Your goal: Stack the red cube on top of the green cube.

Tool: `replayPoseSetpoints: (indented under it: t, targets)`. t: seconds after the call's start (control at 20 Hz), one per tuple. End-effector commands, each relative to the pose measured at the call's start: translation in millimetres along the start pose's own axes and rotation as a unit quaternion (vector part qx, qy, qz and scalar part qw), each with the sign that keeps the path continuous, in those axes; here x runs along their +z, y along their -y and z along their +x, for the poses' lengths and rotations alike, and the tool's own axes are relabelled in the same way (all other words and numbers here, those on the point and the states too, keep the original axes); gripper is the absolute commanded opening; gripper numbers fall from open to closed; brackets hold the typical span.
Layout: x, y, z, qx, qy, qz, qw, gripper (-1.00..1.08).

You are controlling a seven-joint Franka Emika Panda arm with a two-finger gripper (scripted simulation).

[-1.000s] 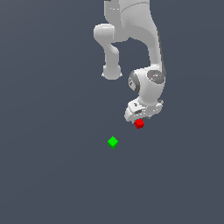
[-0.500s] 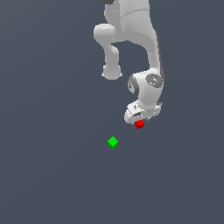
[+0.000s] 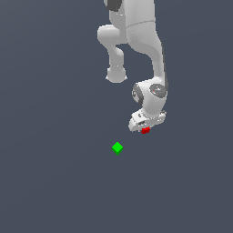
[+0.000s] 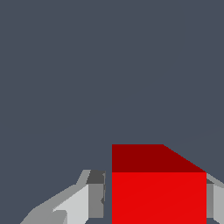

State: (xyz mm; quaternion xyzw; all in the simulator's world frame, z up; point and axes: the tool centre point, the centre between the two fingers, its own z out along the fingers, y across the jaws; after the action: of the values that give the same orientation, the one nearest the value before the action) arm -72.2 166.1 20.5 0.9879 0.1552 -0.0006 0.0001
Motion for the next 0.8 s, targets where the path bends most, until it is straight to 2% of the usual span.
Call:
replayPoseSetpoints:
  t: [0.0, 0.75]
  targets:
    - [1, 0, 1, 0.000, -0.001, 0.000, 1.0000, -1.00]
    - [-10, 0, 0, 0.000, 0.000, 0.000, 1.0000, -1.00]
